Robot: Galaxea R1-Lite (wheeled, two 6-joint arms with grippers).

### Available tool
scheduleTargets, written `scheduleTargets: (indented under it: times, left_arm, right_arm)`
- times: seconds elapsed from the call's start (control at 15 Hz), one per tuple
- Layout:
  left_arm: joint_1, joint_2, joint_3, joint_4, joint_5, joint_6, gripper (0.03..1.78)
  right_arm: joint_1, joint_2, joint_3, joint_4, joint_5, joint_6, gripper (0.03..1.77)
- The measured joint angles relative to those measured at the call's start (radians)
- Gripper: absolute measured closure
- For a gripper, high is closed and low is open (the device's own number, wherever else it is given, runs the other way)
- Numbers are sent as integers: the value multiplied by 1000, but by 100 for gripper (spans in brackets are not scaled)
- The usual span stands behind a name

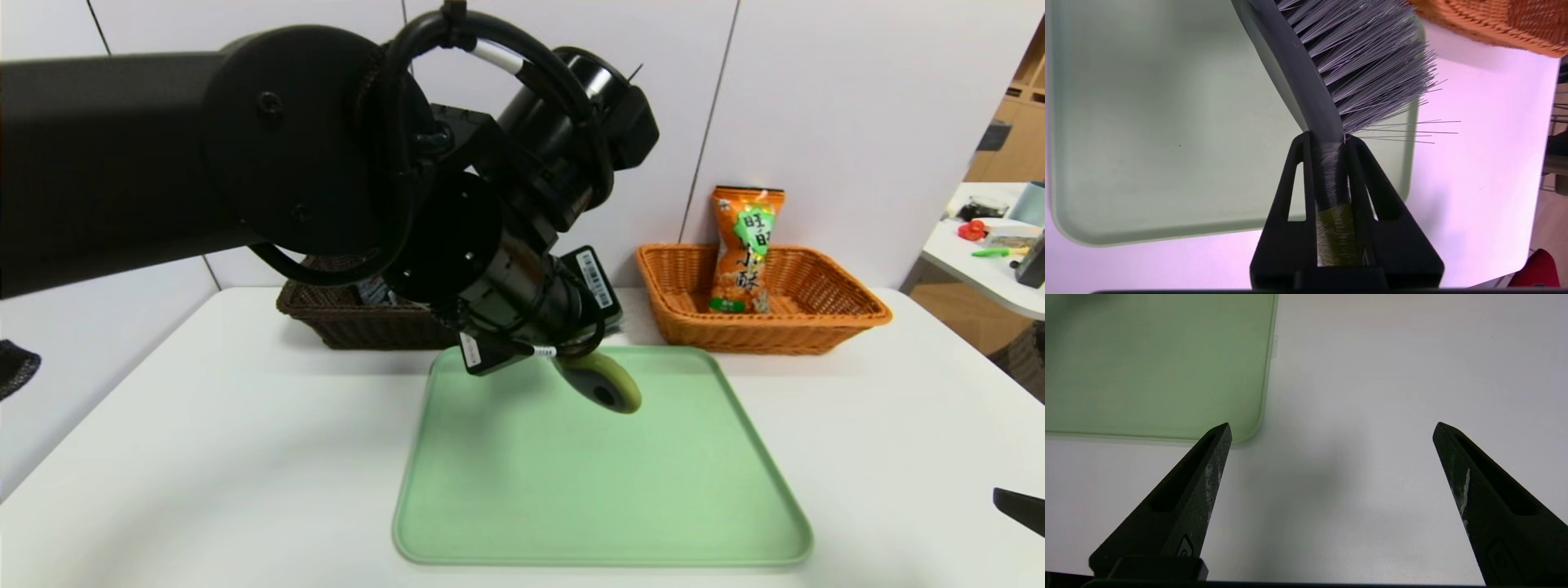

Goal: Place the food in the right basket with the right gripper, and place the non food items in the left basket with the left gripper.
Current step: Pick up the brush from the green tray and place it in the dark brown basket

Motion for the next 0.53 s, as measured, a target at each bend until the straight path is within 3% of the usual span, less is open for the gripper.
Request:
scheduleTargets:
  times: [0.53]
  left_arm:
    - [-1,-80,0,-157,-3,73,152]
  right_arm:
    - [0,-3,0,1,0,0,10]
